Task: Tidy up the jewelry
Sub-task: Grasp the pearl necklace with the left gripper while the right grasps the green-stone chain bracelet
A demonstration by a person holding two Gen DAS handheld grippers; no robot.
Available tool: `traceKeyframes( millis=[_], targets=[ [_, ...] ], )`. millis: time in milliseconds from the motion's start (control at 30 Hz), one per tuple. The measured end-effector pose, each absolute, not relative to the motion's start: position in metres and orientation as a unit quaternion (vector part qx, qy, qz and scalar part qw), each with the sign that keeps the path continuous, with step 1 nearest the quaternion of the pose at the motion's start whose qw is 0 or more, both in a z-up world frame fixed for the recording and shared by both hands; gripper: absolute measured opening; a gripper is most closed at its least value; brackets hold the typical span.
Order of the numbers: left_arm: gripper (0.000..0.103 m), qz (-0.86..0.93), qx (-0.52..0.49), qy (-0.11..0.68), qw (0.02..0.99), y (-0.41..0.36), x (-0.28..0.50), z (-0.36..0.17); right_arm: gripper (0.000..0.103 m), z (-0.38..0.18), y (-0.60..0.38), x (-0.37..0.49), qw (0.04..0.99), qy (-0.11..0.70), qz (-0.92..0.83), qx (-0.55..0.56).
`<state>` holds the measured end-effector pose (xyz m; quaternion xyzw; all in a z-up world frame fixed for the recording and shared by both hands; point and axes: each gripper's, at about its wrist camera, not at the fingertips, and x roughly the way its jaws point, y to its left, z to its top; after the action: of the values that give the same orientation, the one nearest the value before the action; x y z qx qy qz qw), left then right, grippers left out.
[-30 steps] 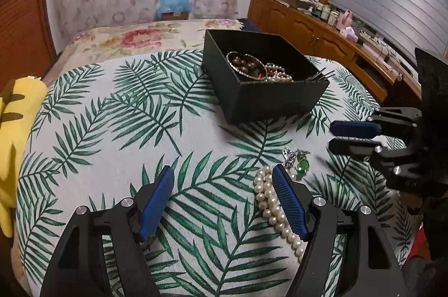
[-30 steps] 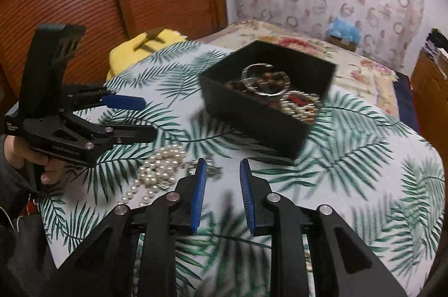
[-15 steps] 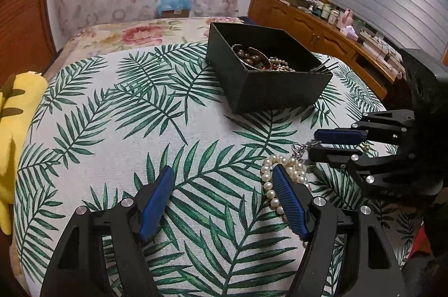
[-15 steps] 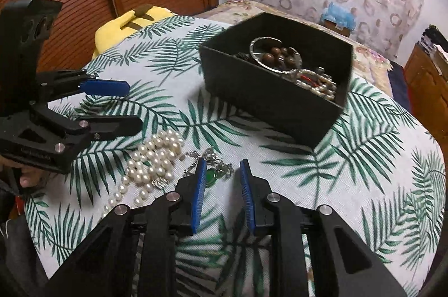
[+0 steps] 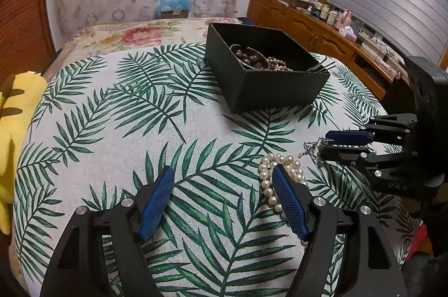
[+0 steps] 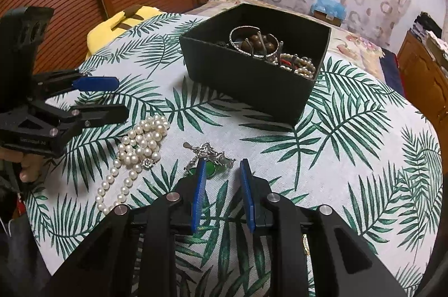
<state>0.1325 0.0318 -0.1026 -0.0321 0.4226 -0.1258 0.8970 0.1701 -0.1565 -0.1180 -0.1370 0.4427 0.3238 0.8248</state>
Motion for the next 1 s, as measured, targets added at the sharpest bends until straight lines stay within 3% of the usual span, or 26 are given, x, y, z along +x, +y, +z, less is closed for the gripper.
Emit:
traceKeyframes(
  millis=[67, 133, 333, 367, 767, 833, 1000],
  targets=[
    [0.069, -0.126, -0.033, 0.422, 0.897, 0.032, 0.132, -0.102, 0.026, -0.118, -0.155, 0.171, 0.826, 0.441, 0.322, -0.139],
    [0.069, -0.125, -0.032, 0.422, 0.897, 0.032, 0.132, -0.102, 0.016, -0.118, -0.153, 0.171, 0.825, 0.439, 0.324, -0.144],
    [0.069, -0.125, -0.031, 0.424, 0.897, 0.033, 0.130, -0.102, 0.009, -0.115, -0.161, 0.172, 0.828, 0.437, 0.319, -0.146],
    [0.069, -0.125, -0.031, 0.425, 0.896, 0.033, 0.129, -0.102, 0.002, -0.115, -0.164, 0.172, 0.829, 0.437, 0.317, -0.144],
    [0.069, -0.141, -0.026, 0.430, 0.891, 0.020, 0.126, -0.106, 0.000, -0.101, -0.196, 0.168, 0.846, 0.420, 0.303, -0.126],
    [0.064, -0.149, -0.027, 0.428, 0.891, 0.016, 0.126, -0.104, 0.000, -0.097, -0.197, 0.166, 0.849, 0.414, 0.303, -0.126],
    [0.031, -0.171, -0.027, 0.430, 0.886, 0.003, 0.127, -0.103, 0.000, -0.095, -0.197, 0.167, 0.850, 0.409, 0.308, -0.122]
  ],
)
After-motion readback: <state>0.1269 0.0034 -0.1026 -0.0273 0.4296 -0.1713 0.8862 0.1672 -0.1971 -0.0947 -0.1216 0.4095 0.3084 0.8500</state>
